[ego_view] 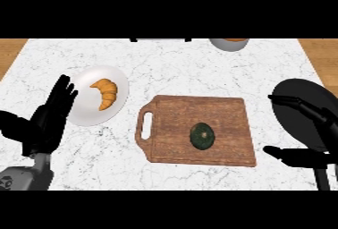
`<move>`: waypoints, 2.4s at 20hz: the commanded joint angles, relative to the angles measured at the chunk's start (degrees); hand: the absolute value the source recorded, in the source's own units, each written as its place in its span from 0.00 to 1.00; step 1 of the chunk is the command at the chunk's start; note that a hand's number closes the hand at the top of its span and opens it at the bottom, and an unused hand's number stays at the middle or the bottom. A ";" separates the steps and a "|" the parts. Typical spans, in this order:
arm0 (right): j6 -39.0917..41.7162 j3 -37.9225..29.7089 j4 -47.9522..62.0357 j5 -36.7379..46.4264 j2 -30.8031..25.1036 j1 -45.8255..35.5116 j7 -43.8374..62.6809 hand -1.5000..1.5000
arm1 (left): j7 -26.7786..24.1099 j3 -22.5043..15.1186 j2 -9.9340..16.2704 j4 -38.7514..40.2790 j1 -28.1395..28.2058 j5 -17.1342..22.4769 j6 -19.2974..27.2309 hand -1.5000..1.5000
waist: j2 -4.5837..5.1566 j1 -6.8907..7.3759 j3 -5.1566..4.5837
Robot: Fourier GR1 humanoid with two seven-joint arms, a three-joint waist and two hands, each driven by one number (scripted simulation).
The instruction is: Pick the squash from the cutting board and place it in the pan
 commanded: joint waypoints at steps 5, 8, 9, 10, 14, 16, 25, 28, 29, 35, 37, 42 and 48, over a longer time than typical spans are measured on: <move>4.46 4.72 -7.77 8.84 -2.93 -6.78 12.56 0.00 | 1.46 1.37 -0.04 -0.70 0.37 -0.54 -1.71 0.50 | 0.09 0.91 -0.06; 9.24 8.28 -8.40 12.85 -6.24 -12.02 18.96 0.00 | 4.24 0.20 -1.43 -1.34 -2.80 -1.75 1.08 0.50 | 0.10 1.19 -0.09; 8.51 11.00 -7.71 16.33 -4.81 -13.72 20.83 0.00 | 2.37 1.84 -0.54 2.54 -4.39 -0.56 -1.70 0.50 | 0.30 1.15 -0.13; 11.69 10.68 -6.36 15.36 -5.42 -18.44 25.28 0.00 | 0.74 0.06 -0.98 -0.20 -0.21 -1.04 -2.63 0.50 | 0.23 2.23 -0.17; 17.74 15.64 -5.11 18.51 -3.13 -22.21 30.73 0.00 | 4.38 2.34 -0.22 -0.05 -3.94 -0.74 -1.81 0.50 | 0.17 1.49 -0.08; 22.01 17.88 -5.47 19.36 -4.37 -22.09 33.27 0.00 | 1.60 0.95 -2.34 0.29 -0.81 -1.57 -1.52 0.50 | 0.10 1.39 -0.11; 33.36 24.59 -3.08 24.22 1.14 -22.19 38.24 0.00 | 1.03 3.80 -2.85 3.05 -2.79 -1.88 -4.14 0.50 | 0.15 0.67 -0.03; 39.57 25.04 -12.31 23.44 0.57 -21.93 44.81 0.00 | 3.82 4.23 -1.85 -0.36 -2.34 -2.47 -3.23 0.50 | -0.09 0.29 -0.03; 34.82 29.05 -5.63 30.23 1.96 -22.33 41.46 0.00 | 2.69 4.65 -2.48 2.01 -3.52 -2.16 -3.94 0.50 | 0.15 0.68 -0.02; 39.33 30.09 -8.65 35.94 7.93 -25.33 49.33 0.00 | 3.67 4.15 -3.72 1.00 -3.02 -3.61 -4.76 0.50 | 0.14 0.84 -0.03; 38.03 29.12 -11.10 38.22 7.59 -21.12 47.85 0.00 | 3.10 3.44 -5.76 -2.27 -0.59 -5.42 -3.15 0.50 | 0.10 0.73 -0.01; 40.20 29.75 -7.15 40.71 15.60 -23.40 48.00 0.00 | 3.37 4.77 -6.90 1.41 -3.19 -6.88 -4.07 0.50 | 0.16 0.74 -0.01; 42.11 28.37 -1.40 45.24 19.05 -25.35 48.93 0.00 | 2.93 5.94 -8.04 3.28 -4.16 -8.34 -4.45 0.50 | 0.19 0.67 -0.01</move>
